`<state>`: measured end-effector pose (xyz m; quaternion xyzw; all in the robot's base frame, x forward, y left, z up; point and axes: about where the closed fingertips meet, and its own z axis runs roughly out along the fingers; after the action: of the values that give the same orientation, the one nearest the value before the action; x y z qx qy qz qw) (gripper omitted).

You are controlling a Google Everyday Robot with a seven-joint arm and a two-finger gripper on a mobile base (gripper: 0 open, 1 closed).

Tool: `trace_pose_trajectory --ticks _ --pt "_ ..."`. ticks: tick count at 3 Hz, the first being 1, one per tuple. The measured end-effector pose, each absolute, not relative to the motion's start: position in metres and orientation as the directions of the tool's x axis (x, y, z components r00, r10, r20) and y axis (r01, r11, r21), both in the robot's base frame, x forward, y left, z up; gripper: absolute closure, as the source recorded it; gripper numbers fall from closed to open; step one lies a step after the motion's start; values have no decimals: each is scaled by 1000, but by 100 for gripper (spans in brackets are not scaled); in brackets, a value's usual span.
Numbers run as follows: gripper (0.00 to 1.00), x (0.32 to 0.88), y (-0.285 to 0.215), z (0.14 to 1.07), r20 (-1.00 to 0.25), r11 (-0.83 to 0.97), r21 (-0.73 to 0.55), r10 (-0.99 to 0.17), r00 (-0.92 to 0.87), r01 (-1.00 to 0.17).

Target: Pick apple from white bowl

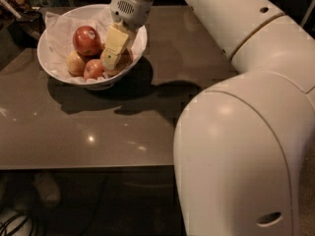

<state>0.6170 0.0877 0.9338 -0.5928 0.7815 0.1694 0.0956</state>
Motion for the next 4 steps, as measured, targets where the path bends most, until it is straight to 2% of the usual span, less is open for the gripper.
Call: trace_pose_trajectory --ticks 1,2,3,4 --pt "34 616 88 924 -347 241 185 -891 -293 -953" --pt "34 618 90 916 -344 239 210 -890 -301 -948" --pt "53 618 90 916 -344 239 211 -890 -301 -948" --pt "76 618 90 916 -344 239 211 -890 -301 -948"
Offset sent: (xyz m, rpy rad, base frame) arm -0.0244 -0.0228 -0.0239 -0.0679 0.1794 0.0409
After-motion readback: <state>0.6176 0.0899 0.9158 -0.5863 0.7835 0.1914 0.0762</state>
